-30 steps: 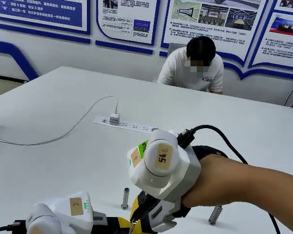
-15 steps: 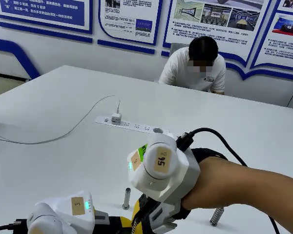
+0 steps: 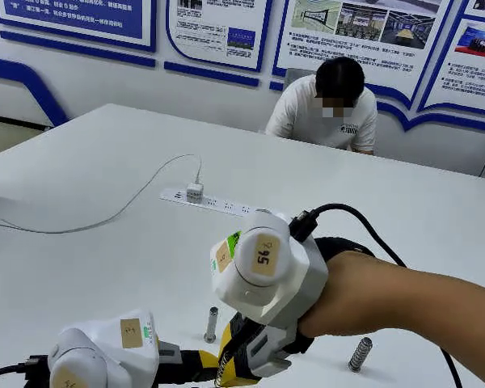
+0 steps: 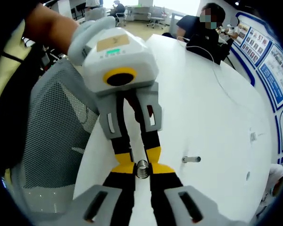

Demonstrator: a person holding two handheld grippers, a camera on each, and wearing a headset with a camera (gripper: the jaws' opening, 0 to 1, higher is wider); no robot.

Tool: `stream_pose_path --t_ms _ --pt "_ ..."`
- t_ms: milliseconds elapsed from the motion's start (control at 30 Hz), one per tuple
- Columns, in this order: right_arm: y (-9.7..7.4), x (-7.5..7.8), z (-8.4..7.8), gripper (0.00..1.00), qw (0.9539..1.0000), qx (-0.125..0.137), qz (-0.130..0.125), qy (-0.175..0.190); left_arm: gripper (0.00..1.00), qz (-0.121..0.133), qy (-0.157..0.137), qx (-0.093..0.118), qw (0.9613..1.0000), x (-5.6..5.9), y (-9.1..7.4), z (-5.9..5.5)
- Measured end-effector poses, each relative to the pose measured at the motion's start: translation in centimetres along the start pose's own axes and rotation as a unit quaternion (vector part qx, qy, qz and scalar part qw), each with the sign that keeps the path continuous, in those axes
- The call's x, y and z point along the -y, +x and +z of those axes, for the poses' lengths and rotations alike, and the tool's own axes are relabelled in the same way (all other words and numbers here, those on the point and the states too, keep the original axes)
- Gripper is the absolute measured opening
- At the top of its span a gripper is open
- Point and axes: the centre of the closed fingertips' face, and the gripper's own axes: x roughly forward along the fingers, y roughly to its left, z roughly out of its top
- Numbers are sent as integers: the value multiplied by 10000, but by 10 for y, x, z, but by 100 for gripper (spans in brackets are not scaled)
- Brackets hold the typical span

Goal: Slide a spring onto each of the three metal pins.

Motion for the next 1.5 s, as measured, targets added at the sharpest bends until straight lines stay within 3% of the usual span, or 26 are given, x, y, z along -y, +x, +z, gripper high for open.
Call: stream_pose_path --t_ms 400,867,1500 --pt "-9 17 -4 12 9999 -68 -103 41 27 157 -249 -80 9995 -9 -6 -13" --pt "-18 50 -5 12 9992 -109 -323 196 44 366 -531 -122 9978 -20 -13 -22" --pt "-6 95 -7 12 9976 -159 -537 418 55 485 -717 -212 9960 -23 -17 -30"
